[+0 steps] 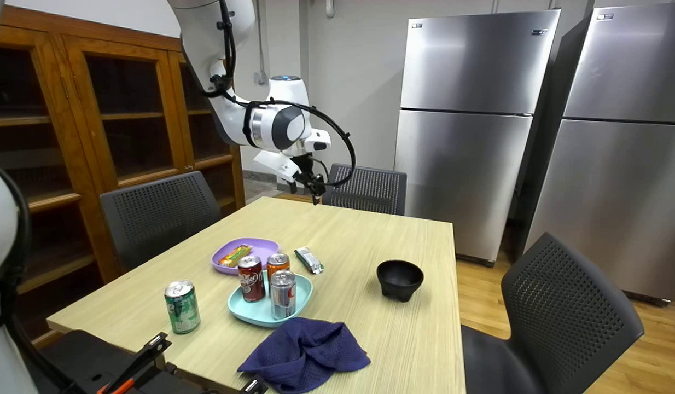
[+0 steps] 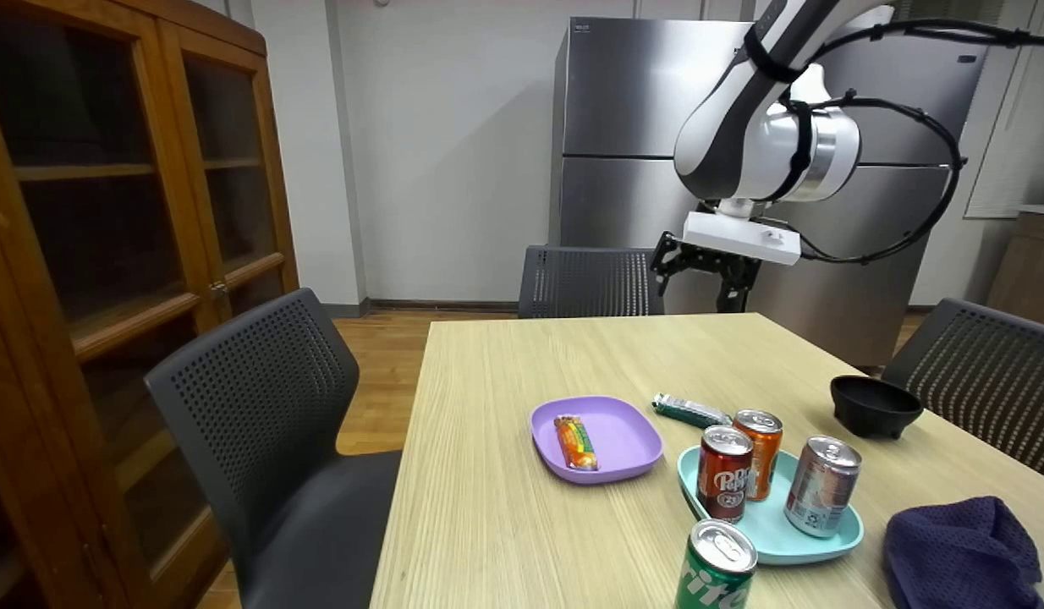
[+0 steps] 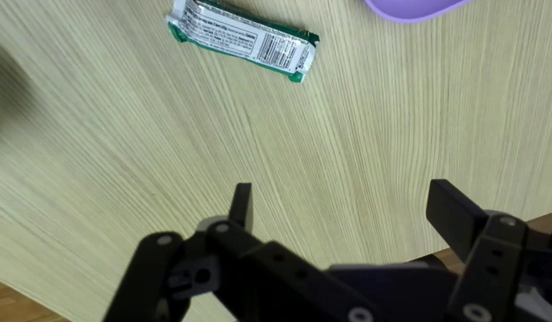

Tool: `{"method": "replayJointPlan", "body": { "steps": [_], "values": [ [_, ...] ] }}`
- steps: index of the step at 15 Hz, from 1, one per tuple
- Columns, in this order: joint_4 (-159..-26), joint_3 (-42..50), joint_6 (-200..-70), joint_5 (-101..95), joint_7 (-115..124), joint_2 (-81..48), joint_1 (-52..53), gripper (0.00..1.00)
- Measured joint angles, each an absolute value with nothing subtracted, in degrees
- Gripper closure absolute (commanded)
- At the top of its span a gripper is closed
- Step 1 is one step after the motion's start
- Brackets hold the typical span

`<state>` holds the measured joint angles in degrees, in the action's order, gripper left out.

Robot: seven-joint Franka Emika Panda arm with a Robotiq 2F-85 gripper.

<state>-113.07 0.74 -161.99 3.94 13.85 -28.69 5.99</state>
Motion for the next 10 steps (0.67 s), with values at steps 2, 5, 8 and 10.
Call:
{"method": "replayJointPlan", "body": {
  "steps": [2, 5, 8, 10],
  "values": [
    [-112.54, 1.38, -160.72, 4.36, 17.46, -29.21, 6.71, 0.00],
    [-112.31, 3.01, -159.90, 4.57, 24.00, -30.29, 9.06, 0.00],
    [-112.31, 4.82, -159.94, 3.09, 26.42, -31.33, 12.25, 0.00],
    [-112.31, 6.64, -160.52, 1.68, 27.02, -31.71, 14.57, 0.00]
  ]
}}
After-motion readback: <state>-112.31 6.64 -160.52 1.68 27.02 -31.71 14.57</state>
